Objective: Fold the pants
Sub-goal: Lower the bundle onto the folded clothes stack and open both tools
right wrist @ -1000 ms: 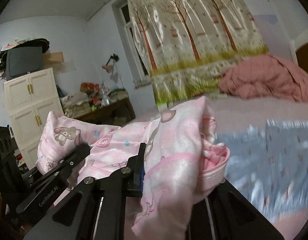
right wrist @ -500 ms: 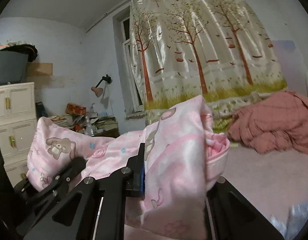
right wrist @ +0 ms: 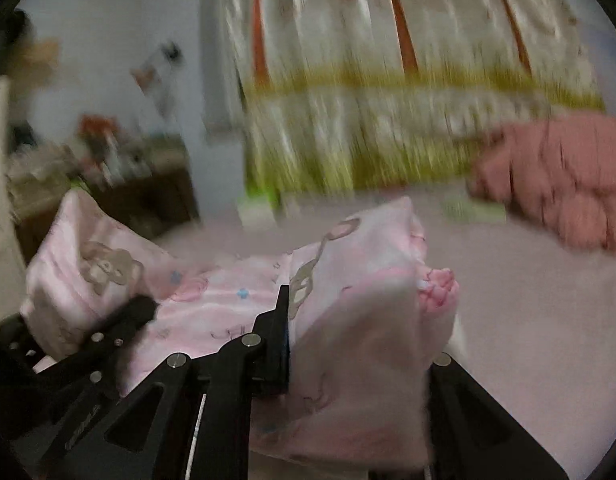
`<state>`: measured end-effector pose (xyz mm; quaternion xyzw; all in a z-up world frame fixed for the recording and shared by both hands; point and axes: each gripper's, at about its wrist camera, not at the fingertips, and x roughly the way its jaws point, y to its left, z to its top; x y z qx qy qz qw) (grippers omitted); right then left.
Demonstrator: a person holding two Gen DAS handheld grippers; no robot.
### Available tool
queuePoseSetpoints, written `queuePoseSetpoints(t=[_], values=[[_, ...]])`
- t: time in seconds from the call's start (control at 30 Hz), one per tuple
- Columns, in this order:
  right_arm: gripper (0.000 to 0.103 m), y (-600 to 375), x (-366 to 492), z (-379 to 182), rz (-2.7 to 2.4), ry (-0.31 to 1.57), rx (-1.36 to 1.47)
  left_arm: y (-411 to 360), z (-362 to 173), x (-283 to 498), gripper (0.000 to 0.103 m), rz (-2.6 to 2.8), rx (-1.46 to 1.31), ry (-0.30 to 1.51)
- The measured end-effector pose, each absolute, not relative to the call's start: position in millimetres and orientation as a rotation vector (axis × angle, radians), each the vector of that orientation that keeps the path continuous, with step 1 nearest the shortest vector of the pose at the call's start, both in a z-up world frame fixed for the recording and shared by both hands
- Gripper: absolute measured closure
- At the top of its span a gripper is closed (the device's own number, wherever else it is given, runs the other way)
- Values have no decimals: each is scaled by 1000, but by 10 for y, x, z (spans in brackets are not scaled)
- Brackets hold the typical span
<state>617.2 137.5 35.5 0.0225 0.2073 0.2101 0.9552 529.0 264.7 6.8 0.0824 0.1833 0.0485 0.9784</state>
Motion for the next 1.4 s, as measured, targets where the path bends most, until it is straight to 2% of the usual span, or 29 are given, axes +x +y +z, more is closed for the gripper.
queuePoseSetpoints(t=[0.2, 0.3, 0.4, 0.43, 0.47, 0.57, 0.63, 0.67, 0.77, 0.83, 0.87, 0.97, 1.0, 1.03, 1.07, 1.1, 1.13, 1.17, 1.23, 1.33, 1.4], values=[[87, 1280, 6186, 255, 448, 427, 107, 2672, 95, 5264, 81, 99, 127, 378], [81, 1266, 6224, 233, 433, 439, 91, 2716, 118, 5297, 77, 90, 101, 378], [70, 1279, 6088, 268, 390, 425, 61, 2775, 144, 5328, 70, 96, 90, 378], [67, 1285, 6077, 272, 358, 425, 55, 2777, 151, 5316, 61, 109, 91, 373], [66, 1286, 6029, 277, 343, 421, 54, 2785, 158, 5307, 47, 132, 91, 368], [63, 1267, 5957, 323, 315, 409, 55, 2873, 209, 5272, 22, 182, 77, 343], [56, 1214, 5913, 340, 293, 399, 70, 2962, 262, 5270, 16, 229, 57, 345], [53, 1187, 5874, 357, 268, 382, 74, 2996, 298, 5262, 16, 235, 42, 343], [36, 1093, 5675, 497, 187, 256, 75, 3155, 508, 5117, 15, 211, -43, 289], [19, 1008, 5501, 656, 134, 139, 73, 3271, 680, 4980, 12, 223, -86, 236], [18, 975, 5449, 719, 115, 108, 79, 3323, 762, 4907, 11, 230, -99, 207], [18, 831, 5369, 969, 102, 85, 148, 3436, 948, 4773, 12, 226, -129, 158], [24, 795, 5377, 1047, 153, 99, 173, 3453, 975, 4754, 15, 215, -137, 149], [34, 778, 5387, 1119, 229, 116, 186, 3467, 979, 4753, 27, 203, -149, 145], [39, 781, 5390, 1164, 283, 122, 187, 3473, 959, 4788, 38, 192, -162, 157], [50, 785, 5406, 1178, 296, 124, 186, 3480, 920, 4844, 43, 171, -178, 181], [63, 811, 5451, 1167, 313, 136, 183, 3488, 860, 4925, 52, 142, -198, 214], [68, 841, 5532, 1121, 348, 170, 183, 3488, 780, 5009, 57, 123, -213, 249], [83, 924, 5759, 917, 439, 287, 179, 3466, 559, 5180, 60, 132, -228, 314], [86, 1042, 5940, 649, 419, 366, 110, 3427, 239, 5423, 65, 210, -232, 415], [86, 1065, 6014, 481, 367, 394, 79, 3483, 84, 5512, 64, 233, -267, 466]])
